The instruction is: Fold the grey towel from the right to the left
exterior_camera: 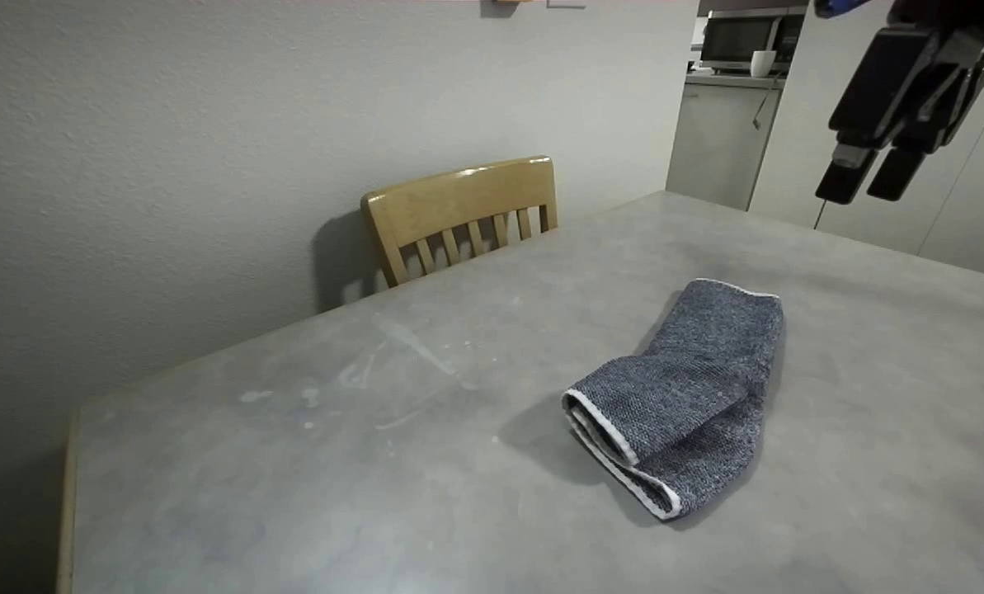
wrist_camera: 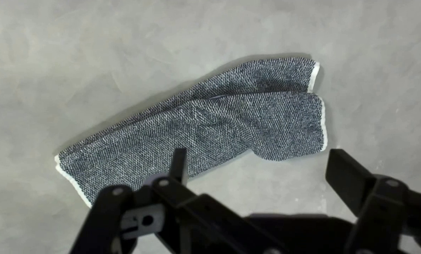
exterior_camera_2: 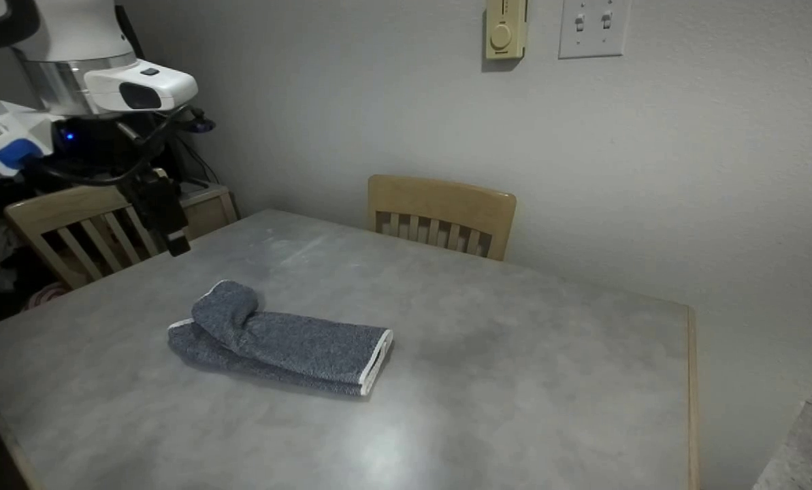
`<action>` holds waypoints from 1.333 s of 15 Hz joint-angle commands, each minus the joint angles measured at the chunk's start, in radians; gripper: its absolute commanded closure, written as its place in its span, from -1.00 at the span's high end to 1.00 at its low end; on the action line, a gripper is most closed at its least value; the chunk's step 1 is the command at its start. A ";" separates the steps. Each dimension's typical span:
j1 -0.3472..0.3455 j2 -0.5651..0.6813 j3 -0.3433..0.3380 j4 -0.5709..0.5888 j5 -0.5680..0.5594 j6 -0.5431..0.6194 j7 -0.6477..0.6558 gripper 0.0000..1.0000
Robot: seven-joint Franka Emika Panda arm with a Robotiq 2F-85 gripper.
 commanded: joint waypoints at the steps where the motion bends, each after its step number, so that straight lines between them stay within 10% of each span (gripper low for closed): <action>1: -0.052 0.028 0.031 -0.005 -0.114 0.078 0.104 1.00; 7: -0.148 0.144 0.006 0.022 -0.334 0.184 0.299 1.00; 20: -0.148 0.183 -0.033 0.033 -0.312 0.167 0.279 1.00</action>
